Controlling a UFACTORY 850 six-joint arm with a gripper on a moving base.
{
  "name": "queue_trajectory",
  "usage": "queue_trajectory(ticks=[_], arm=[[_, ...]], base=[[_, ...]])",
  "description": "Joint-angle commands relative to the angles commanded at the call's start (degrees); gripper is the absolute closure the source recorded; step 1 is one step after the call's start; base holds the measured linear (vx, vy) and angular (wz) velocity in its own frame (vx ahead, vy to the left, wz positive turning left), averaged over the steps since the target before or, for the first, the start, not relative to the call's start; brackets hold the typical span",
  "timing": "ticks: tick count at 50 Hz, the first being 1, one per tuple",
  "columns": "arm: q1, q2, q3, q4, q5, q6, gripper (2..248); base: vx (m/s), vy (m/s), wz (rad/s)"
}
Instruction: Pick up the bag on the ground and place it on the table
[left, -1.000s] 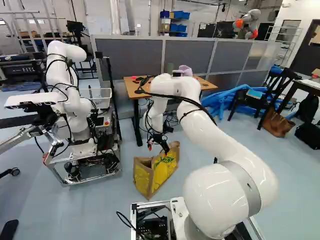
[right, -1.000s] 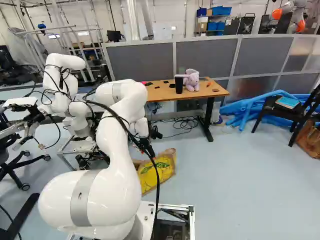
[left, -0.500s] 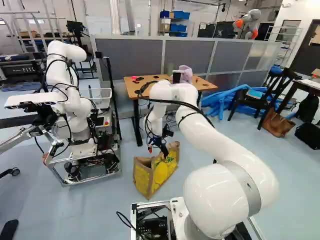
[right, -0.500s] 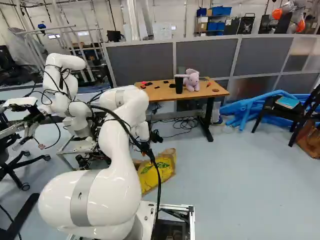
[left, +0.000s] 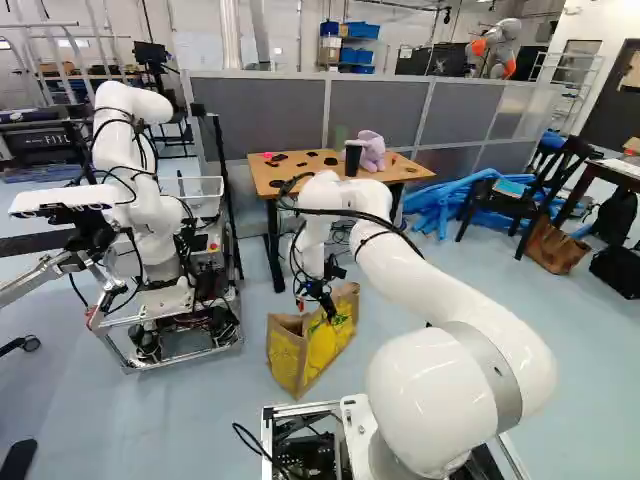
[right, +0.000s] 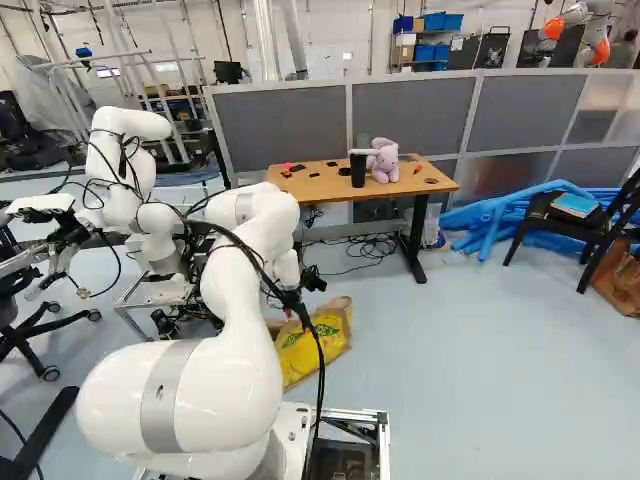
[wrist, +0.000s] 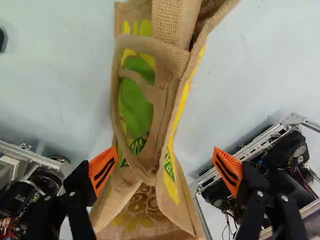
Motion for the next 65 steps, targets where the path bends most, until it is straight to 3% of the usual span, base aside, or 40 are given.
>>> queue_trajectory(ticks=[64,65], arm=[[0.0,-14.11,-14.27,0.0,0.0,0.0,3],[0.0,-14.2,-14.37,0.0,0.0,0.0,33]], base=[[0.0,0.0,0.0],[0.0,0.0,0.0]])
